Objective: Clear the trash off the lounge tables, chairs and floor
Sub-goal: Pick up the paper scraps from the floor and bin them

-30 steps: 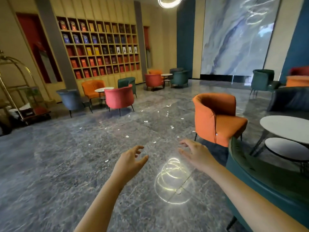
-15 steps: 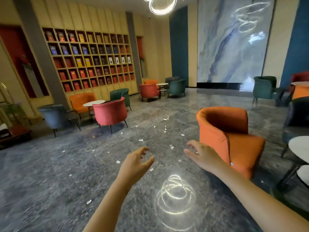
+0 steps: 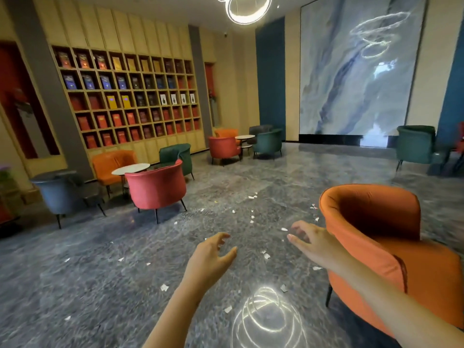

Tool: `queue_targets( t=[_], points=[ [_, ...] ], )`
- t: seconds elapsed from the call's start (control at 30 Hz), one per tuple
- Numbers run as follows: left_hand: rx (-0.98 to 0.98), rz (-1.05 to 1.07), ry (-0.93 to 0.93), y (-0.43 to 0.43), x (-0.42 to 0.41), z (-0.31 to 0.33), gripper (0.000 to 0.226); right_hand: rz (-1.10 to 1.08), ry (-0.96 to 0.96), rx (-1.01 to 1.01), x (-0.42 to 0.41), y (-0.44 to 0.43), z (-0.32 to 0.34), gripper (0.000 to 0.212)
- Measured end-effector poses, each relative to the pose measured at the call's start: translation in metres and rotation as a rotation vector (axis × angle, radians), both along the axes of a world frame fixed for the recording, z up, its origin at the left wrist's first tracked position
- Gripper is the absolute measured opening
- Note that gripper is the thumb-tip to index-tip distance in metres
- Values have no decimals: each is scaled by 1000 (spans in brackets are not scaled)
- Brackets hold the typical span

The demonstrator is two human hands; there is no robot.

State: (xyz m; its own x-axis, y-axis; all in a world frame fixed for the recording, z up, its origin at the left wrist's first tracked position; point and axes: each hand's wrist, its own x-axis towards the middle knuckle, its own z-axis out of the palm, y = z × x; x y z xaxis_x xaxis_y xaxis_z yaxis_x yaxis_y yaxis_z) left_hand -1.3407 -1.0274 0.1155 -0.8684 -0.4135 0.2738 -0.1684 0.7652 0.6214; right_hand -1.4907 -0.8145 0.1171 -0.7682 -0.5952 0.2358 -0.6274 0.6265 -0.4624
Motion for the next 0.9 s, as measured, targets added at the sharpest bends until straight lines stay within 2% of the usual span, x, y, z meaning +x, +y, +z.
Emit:
queue_targets(
  t=[0.3, 0.67, 0.9],
  points=[
    [-14, -79, -16, -138, -240, 23, 42, -124, -51, 12, -219, -124, 13, 33],
    [-3, -157, -59, -261, -519, -14, 39, -174, -84, 2, -483, -244, -19, 39],
    [-51, -158, -112, -348, -720, 6, 43, -228, -88, -19, -683, -325, -3, 37]
  ],
)
